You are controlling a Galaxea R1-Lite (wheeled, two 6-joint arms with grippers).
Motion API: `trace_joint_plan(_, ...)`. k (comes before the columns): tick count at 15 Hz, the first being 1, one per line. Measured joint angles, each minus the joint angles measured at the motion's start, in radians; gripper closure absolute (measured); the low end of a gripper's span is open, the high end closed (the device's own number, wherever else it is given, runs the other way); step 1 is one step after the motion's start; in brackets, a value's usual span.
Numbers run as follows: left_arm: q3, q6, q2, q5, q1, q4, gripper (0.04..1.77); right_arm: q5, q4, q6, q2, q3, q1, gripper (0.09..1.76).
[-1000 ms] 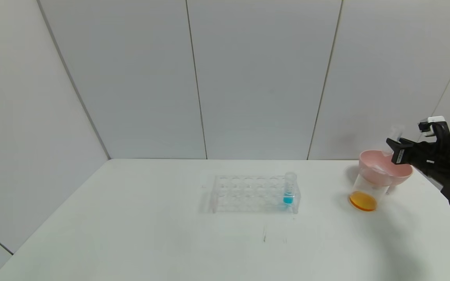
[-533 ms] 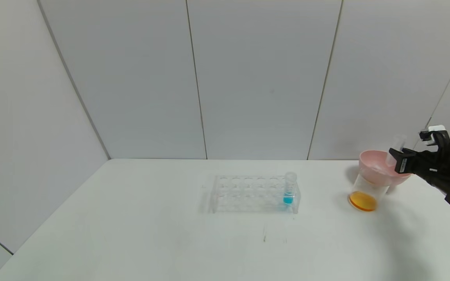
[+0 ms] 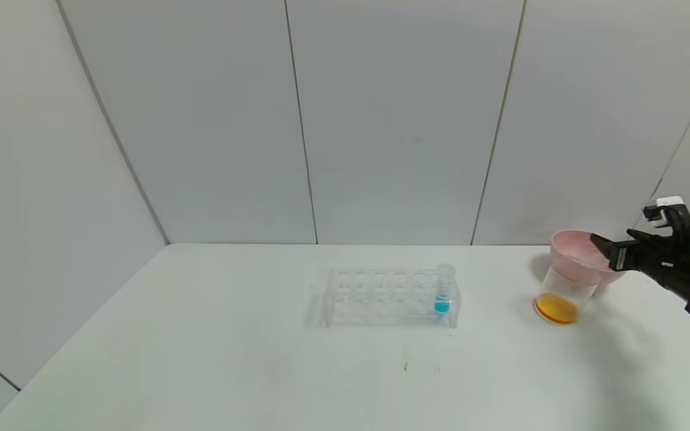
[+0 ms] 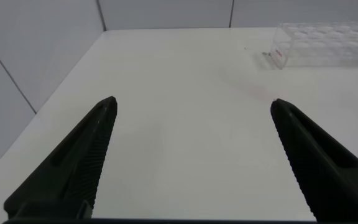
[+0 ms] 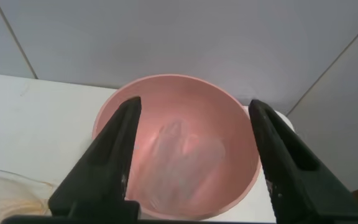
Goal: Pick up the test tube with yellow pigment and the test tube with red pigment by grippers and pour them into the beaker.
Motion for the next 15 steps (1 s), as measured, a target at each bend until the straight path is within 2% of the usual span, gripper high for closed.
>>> trace_joint_plan(3, 0.000, 0.000, 0.000, 0.000, 0.000, 0.000, 0.05, 0.005, 0.007, 0.002, -0.067, -0.012, 0.001, 0.45)
trace_joint_plan(6, 0.000, 0.000, 0.000, 0.000, 0.000, 0.000, 0.05, 0.006, 0.106, 0.006, -0.227, -0.002, 0.006, 0.35)
trace_joint_plan(9, 0.000, 0.000, 0.000, 0.000, 0.000, 0.000, 0.05, 0.006, 0.369, 0.013, -0.496, 0.034, 0.019, 0.29)
trace_joint_plan(13, 0.000, 0.000, 0.000, 0.000, 0.000, 0.000, 0.05, -0.004, 0.813, 0.054, -0.973, 0.075, 0.078, 0.23)
trace_joint_plan(15, 0.000, 0.000, 0.000, 0.000, 0.000, 0.000, 0.05, -0.031, 0.926, 0.082, -1.205, 0.117, 0.130, 0.21)
